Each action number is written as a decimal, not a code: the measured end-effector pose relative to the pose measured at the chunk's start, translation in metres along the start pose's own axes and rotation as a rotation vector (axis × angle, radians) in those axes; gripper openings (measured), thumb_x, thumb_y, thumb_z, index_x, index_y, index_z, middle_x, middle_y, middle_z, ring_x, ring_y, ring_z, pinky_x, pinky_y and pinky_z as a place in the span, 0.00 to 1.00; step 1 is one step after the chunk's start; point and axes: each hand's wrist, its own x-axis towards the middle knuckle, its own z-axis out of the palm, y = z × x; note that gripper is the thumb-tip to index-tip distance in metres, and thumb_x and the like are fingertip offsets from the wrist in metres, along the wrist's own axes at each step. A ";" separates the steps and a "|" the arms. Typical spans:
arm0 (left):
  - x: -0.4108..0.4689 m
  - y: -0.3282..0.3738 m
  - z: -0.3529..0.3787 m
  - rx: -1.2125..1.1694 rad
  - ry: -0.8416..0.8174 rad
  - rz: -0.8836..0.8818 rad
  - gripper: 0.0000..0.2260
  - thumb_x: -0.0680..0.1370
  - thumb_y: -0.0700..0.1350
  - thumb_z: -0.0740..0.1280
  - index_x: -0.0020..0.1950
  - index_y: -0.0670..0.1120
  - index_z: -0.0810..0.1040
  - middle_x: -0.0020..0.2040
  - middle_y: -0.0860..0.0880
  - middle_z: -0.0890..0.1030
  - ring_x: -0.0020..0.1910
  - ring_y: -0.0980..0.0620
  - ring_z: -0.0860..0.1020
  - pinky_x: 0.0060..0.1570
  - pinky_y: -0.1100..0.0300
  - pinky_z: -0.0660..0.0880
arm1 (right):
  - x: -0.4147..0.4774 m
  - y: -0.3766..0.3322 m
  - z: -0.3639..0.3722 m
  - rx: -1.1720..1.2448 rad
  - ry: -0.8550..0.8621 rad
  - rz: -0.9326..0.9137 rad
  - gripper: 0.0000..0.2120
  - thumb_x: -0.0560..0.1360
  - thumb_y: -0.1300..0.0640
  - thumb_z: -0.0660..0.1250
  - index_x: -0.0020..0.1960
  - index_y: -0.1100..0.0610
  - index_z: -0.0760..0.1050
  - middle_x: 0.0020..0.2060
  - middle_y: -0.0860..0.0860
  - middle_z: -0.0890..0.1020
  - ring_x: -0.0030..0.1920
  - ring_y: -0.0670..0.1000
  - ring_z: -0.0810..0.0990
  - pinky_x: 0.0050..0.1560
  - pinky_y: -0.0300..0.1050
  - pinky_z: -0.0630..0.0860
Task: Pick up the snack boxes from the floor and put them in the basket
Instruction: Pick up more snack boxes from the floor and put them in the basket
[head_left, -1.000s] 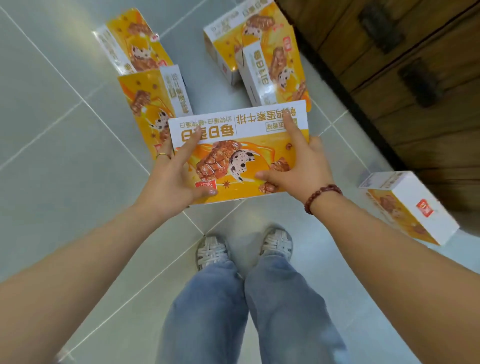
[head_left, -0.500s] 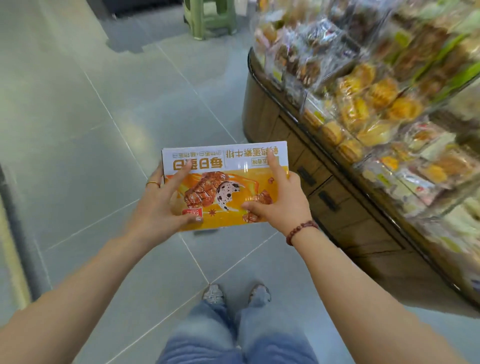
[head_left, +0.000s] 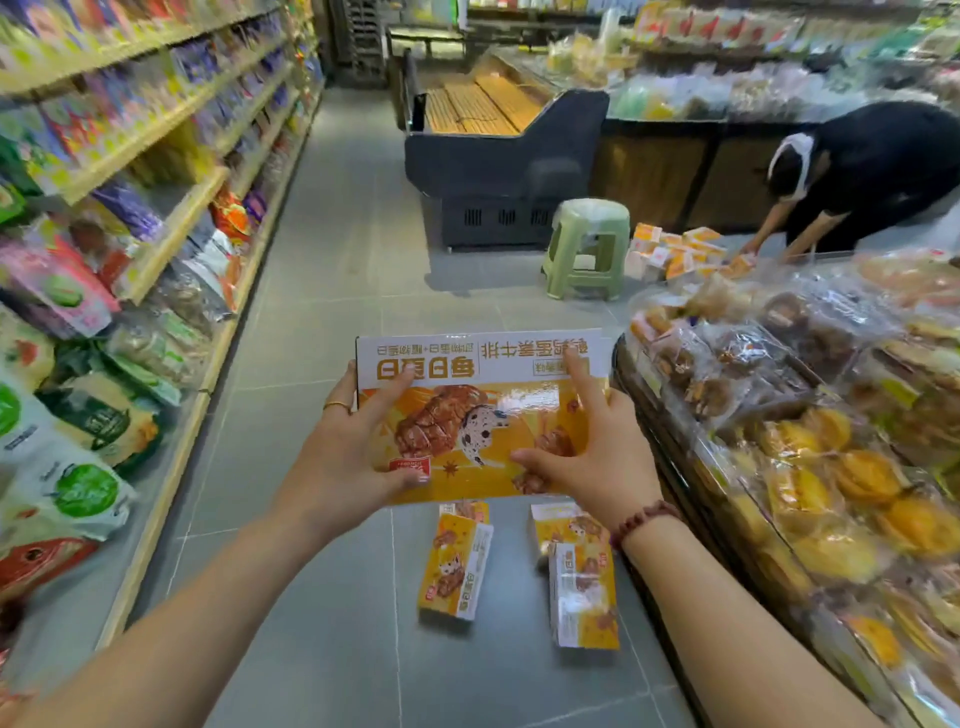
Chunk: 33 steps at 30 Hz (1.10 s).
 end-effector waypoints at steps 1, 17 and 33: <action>-0.004 0.009 0.001 0.000 0.026 -0.022 0.44 0.62 0.43 0.79 0.69 0.66 0.58 0.74 0.50 0.57 0.72 0.54 0.58 0.69 0.60 0.57 | 0.004 0.001 -0.007 -0.007 -0.017 -0.039 0.51 0.61 0.40 0.76 0.72 0.33 0.45 0.61 0.51 0.66 0.58 0.51 0.72 0.57 0.47 0.72; -0.217 0.098 -0.007 0.241 0.556 -0.657 0.45 0.62 0.48 0.79 0.66 0.72 0.55 0.75 0.54 0.55 0.71 0.53 0.59 0.67 0.59 0.60 | -0.046 -0.054 0.022 0.091 -0.594 -0.630 0.51 0.59 0.38 0.76 0.69 0.28 0.43 0.53 0.44 0.64 0.56 0.47 0.73 0.53 0.46 0.76; -0.531 0.213 0.017 0.332 1.073 -1.186 0.44 0.61 0.46 0.80 0.65 0.71 0.58 0.75 0.52 0.54 0.74 0.57 0.53 0.63 0.74 0.51 | -0.324 -0.144 0.087 0.089 -1.157 -1.208 0.52 0.61 0.36 0.74 0.71 0.31 0.40 0.64 0.49 0.64 0.63 0.48 0.71 0.52 0.44 0.73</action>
